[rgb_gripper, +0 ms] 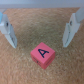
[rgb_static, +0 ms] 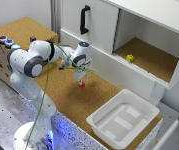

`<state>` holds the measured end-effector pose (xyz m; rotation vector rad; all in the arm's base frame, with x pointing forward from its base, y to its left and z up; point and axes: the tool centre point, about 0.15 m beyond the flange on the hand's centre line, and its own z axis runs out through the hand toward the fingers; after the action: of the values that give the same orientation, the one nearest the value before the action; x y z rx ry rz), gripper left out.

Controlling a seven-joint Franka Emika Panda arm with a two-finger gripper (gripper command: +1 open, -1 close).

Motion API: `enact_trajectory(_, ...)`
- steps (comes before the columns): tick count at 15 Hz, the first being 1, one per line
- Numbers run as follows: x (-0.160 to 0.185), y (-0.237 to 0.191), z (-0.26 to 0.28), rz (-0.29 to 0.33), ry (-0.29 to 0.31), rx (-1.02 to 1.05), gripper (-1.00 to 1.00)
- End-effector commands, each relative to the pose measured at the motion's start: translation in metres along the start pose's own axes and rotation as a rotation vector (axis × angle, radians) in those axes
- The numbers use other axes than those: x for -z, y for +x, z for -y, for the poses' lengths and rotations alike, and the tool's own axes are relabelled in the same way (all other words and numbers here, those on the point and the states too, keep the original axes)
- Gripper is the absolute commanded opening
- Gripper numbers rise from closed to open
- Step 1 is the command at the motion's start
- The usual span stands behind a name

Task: Slide the pink block to the right

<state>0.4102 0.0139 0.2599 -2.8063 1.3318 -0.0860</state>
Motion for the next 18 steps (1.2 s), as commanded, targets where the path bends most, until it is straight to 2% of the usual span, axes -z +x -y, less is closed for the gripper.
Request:
enact_trajectory(1,0.042,-0.009,0.030,0.092,-0.213,0.563,1.00)
enact_trajectory(5,0.039,-0.018,0.022,0.122,-0.305,0.936,1.00)
enact_trajectory(6,0.034,-0.016,0.019,0.125,-0.283,1.015,1.00)
enact_trajectory(9,0.010,-0.007,0.010,0.068,-0.259,1.206,1.00)
enact_trajectory(11,0.000,-0.001,0.001,0.023,-0.213,1.219,1.00)
enact_trajectory(13,-0.005,0.010,-0.015,-0.031,-0.123,1.146,1.00)
enact_trajectory(17,-0.011,0.022,-0.045,-0.033,0.088,0.916,1.00)
enact_trajectory(18,-0.010,0.023,-0.046,-0.035,0.110,0.899,1.00)
